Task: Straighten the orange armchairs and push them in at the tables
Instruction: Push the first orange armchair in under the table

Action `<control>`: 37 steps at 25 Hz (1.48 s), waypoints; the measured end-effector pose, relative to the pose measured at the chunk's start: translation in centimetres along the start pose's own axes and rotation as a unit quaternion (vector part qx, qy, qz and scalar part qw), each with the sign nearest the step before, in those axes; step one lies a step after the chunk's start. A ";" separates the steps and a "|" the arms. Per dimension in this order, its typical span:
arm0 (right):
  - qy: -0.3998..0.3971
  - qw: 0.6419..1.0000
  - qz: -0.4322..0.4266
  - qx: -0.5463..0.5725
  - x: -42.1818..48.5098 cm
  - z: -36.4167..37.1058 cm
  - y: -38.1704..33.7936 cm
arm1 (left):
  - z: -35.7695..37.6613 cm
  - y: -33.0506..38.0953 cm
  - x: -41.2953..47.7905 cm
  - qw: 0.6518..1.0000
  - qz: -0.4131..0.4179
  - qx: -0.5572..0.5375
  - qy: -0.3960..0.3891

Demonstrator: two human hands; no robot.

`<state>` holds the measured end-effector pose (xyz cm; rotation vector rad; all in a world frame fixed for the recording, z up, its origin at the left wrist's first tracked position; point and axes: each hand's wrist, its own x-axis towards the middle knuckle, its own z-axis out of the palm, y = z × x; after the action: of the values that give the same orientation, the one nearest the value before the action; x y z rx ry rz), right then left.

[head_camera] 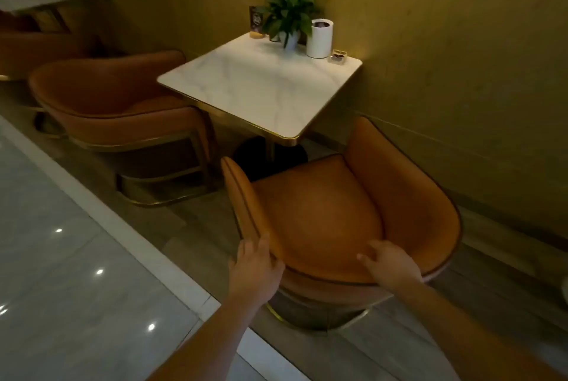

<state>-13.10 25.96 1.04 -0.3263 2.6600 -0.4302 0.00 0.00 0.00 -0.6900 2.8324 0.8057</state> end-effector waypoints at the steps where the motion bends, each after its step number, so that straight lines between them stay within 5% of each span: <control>1: 0.017 1.000 0.008 -0.008 0.4 0.0 0.8 | 0.8 0.1 0.4 1.000 0.000 -0.004 -0.010; 11: 0.092 0.985 0.060 -0.136 3.4 -0.5 8.9 | 10.3 4.1 5.8 0.985 -0.123 -0.118 -0.039; 18: 0.109 0.981 0.095 -0.132 4.3 -0.3 8.5 | 13.1 5.1 7.9 0.986 -0.160 0.024 -0.033; 37: 0.137 0.977 0.091 -0.135 9.8 -3.0 13.1 | 15.8 10.5 10.8 0.987 -0.134 0.092 0.002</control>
<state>-25.14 35.96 -4.54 -0.1056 2.9904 -0.0552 -14.57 11.95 -11.01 -1.0124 2.6905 0.4926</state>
